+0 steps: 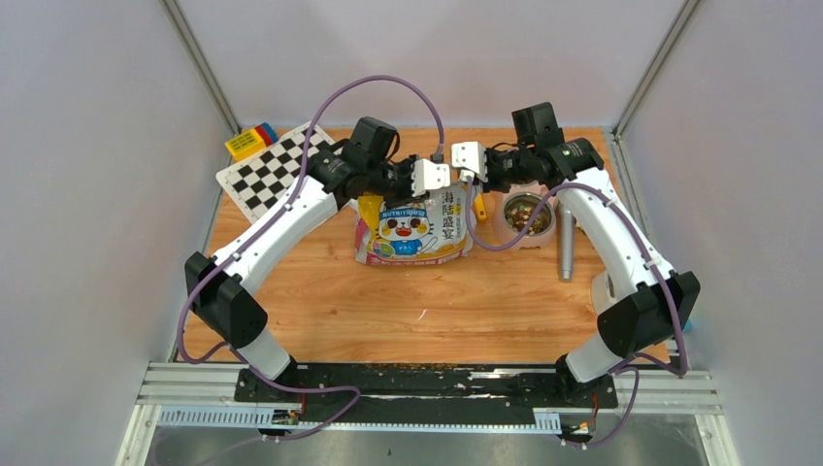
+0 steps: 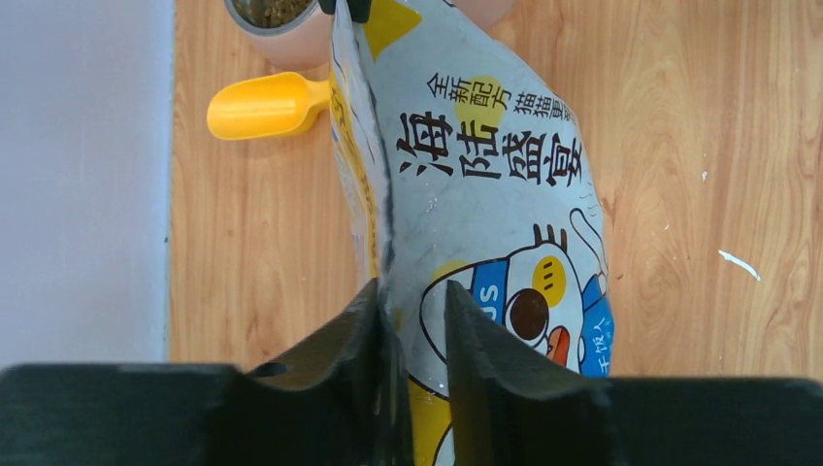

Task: Serve the pet food
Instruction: Close the pet food bag at the center of the board.

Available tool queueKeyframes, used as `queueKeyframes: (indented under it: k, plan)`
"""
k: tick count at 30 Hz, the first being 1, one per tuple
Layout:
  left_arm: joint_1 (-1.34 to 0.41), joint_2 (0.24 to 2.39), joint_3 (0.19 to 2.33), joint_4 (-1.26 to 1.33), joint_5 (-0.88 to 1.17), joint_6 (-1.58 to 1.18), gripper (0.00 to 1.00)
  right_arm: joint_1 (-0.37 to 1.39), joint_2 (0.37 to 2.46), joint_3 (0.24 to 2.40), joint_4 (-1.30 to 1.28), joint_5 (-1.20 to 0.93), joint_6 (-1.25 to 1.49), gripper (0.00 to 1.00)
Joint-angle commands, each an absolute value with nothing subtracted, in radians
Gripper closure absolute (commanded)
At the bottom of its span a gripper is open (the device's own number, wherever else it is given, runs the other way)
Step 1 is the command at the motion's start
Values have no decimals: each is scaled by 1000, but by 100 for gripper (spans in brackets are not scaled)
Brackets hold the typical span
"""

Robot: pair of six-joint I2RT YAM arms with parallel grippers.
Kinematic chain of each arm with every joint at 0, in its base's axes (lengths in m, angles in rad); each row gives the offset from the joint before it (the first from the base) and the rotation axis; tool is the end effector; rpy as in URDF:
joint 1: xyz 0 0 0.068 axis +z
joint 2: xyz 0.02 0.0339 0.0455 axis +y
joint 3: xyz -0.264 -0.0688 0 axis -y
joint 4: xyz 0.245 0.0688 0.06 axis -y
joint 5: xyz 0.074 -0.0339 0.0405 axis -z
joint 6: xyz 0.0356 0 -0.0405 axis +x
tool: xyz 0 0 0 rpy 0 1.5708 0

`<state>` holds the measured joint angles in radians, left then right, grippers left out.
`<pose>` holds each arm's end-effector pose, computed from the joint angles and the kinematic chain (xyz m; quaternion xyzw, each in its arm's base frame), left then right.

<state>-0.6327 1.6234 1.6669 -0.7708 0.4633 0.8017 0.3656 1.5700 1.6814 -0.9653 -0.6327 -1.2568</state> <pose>0.2770 -0.2228 0.3774 0.6545 0.6075 -0.1751 0.4147 0.2951 0.1355 0.3869 -0.7205 0.5337 0.1192 0.4264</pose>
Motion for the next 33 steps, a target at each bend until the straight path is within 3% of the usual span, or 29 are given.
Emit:
queueKeyframes:
  k: [1, 9, 19, 20, 22, 24, 29, 33]
  plan:
    - [-640, 1584, 1639, -763, 456, 822, 70, 356, 1492, 1703, -836, -704, -1228, 100]
    - [-640, 1575, 1639, -752, 442, 813, 100, 356, 1497, 1712, -836, -710, -1220, 100]
    - [-641, 1570, 1686, -772, 459, 771, 100, 344, 1495, 1725, -837, -718, -1216, 100]
    - [-640, 1567, 1693, -778, 458, 768, 100, 344, 1494, 1725, -841, -722, -1217, 100]
    - [-640, 1560, 1695, -778, 441, 769, 68, 344, 1494, 1730, -845, -727, -1218, 100]
    - [-640, 1548, 1688, -778, 416, 775, 56, 344, 1492, 1733, -848, -727, -1219, 100]
    - [-629, 1508, 1652, -781, 382, 798, 54, 343, 1492, 1735, -850, -722, -1222, 100]
    - [-607, 1472, 1649, -788, 389, 801, 65, 342, 1495, 1735, -852, -722, -1224, 100]
